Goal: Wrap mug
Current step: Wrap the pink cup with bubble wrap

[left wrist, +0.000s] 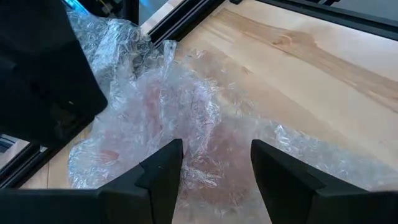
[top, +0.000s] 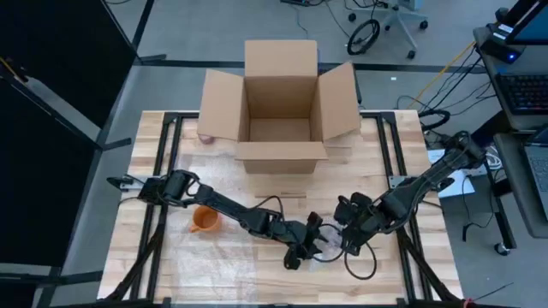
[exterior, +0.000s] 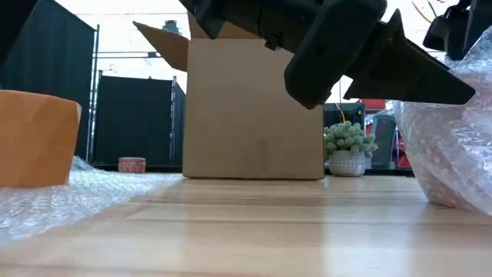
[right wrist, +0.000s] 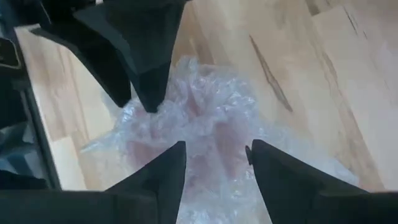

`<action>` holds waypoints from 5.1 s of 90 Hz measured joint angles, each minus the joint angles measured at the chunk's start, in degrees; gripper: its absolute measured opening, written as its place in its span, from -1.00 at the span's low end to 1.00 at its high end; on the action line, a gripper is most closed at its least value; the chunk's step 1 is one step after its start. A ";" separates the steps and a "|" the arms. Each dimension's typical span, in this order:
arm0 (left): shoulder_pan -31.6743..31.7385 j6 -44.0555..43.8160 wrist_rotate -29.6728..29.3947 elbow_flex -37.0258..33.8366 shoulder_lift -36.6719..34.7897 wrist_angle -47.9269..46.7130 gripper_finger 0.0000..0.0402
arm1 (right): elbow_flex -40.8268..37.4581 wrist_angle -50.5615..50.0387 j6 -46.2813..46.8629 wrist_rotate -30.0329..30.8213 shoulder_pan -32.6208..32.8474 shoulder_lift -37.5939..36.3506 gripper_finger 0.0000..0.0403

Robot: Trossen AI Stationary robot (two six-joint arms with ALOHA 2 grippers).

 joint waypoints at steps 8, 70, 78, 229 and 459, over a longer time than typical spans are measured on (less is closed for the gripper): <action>0.00 -0.02 0.00 0.00 0.00 -0.02 -0.11 | 0.00 -0.02 -0.74 -1.91 -0.38 1.39 -0.17; 0.02 -0.02 0.02 -0.04 0.04 0.17 -0.11 | -16.79 19.70 13.94 -0.76 -1.25 2.48 0.17; 0.02 -0.02 -0.02 -0.07 0.04 0.15 -0.11 | -20.37 24.09 17.96 -1.80 -1.90 3.43 0.13; 0.07 0.04 -0.31 -0.04 0.04 0.30 -0.11 | -8.31 17.28 6.41 0.01 -1.05 10.43 0.04; 0.02 -0.01 0.07 -0.07 0.04 0.11 -0.11 | 1.04 4.42 4.51 1.32 2.88 12.93 0.11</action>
